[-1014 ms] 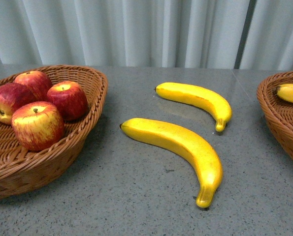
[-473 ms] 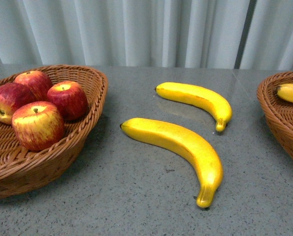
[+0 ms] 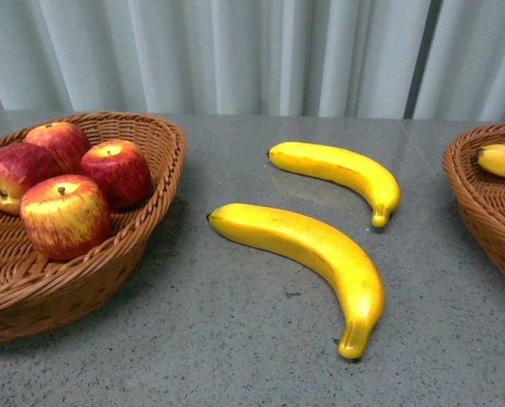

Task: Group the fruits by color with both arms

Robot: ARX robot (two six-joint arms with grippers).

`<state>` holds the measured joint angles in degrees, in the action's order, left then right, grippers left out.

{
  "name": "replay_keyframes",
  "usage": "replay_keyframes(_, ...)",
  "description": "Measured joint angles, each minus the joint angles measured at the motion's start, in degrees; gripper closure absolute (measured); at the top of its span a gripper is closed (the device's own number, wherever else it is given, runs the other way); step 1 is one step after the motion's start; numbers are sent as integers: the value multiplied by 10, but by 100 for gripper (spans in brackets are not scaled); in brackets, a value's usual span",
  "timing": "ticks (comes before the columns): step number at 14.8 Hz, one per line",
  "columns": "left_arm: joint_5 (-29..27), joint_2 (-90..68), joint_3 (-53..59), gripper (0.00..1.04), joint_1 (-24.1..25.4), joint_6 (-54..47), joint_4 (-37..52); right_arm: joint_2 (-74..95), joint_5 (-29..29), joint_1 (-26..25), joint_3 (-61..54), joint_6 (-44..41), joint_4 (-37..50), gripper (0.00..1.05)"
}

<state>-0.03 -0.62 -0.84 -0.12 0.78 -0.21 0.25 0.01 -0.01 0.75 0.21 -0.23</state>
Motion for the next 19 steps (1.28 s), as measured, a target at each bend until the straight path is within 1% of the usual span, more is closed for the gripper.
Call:
replay_keyframes(2, 0, 0, 0, 14, 0, 0, 0, 0, 0, 0, 0, 0, 0, 7)
replay_keyframes(3, 0, 0, 0, 5, 0, -2, 0, 2, -12, -3, 1, 6, -3, 7)
replay_keyframes(4, 0, 0, 0, 8, 0, -2, 0, 69, -91, -14, 10, 45, 42, 7)
replay_keyframes(5, 0, 0, 0, 7, 0, -2, 0, 183, -103, 31, 49, 74, 131, 7)
replay_keyframes(6, 0, 0, 0, 7, 0, -2, 0, 290, -98, 92, 98, 77, 216, 7)
replay_keyframes(7, 0, 0, 0, 7, 0, -2, 0, 400, -74, 147, 166, 71, 299, 7)
replay_keyframes(8, 0, 0, 0, 7, 0, -2, 0, 496, -56, 191, 227, 59, 329, 7)
replay_keyframes(9, 0, 0, 0, 7, 0, -2, 0, 603, -41, 240, 300, 41, 317, 7)
replay_keyframes(10, 0, 0, 0, 7, 0, -2, 0, 704, -38, 279, 367, 21, 283, 7)
replay_keyframes(11, 0, 0, 0, 7, 0, -2, 0, 789, -35, 309, 428, 0, 245, 7)
replay_keyframes(12, 0, 0, 0, 7, 0, -2, 0, 846, -34, 327, 475, -14, 216, 7)
replay_keyframes(15, 0, 0, 0, 7, 0, -2, 0, 945, -15, 345, 574, -51, 120, 7)
replay_keyframes(17, 0, 0, 0, 7, 0, -2, 0, 979, -8, 348, 596, -71, 43, 7)
replay_keyframes(19, 0, 0, 0, 7, 0, -2, 0, 1007, 5, 348, 610, -92, 3, 7)
